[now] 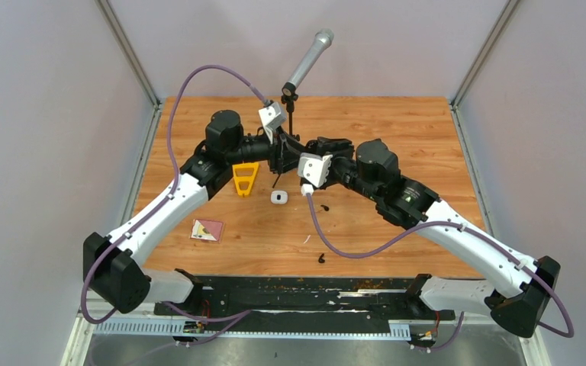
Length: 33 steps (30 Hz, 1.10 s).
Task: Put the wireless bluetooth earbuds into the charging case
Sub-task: Pass from the right arm to the left
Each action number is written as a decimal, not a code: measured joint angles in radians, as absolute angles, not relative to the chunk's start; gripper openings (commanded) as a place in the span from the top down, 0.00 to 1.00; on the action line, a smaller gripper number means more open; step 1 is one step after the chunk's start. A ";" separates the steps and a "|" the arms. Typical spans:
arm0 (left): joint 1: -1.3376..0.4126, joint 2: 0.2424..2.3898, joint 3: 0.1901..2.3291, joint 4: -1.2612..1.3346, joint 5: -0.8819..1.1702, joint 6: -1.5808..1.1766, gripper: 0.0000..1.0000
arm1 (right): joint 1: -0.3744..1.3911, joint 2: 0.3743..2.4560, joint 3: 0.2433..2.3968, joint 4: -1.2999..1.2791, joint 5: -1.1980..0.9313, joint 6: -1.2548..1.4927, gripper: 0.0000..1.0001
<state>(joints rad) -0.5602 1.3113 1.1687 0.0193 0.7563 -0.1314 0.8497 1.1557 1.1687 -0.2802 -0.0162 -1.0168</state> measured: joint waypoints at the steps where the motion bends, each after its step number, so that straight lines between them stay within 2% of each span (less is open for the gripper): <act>1: -0.560 1.314 1.169 0.019 0.759 -0.132 0.55 | 0.854 1.150 1.157 -0.270 -0.010 -1.032 1.00; 8: -0.556 1.319 1.169 0.036 0.809 -0.130 0.50 | 0.874 1.144 1.125 -0.246 0.004 -1.084 1.00; 16: -0.546 1.332 1.171 0.070 0.849 -0.137 0.55 | 0.876 1.143 1.124 -0.230 0.015 -1.088 1.00; 20: -0.546 1.340 1.171 0.081 0.849 -0.151 0.43 | 0.877 1.143 1.117 -0.226 0.019 -1.102 1.00; 24: -0.549 1.351 1.171 0.116 0.890 -0.168 0.42 | 0.888 1.141 1.106 -0.216 0.009 -1.110 1.00; 30: -0.539 1.372 1.179 0.149 0.933 -0.185 0.56 | 0.896 1.137 1.100 -0.194 0.002 -1.111 1.00; 33: -0.537 1.382 1.192 0.139 0.925 -0.185 0.73 | 0.896 1.137 1.100 -0.181 0.004 -1.110 0.98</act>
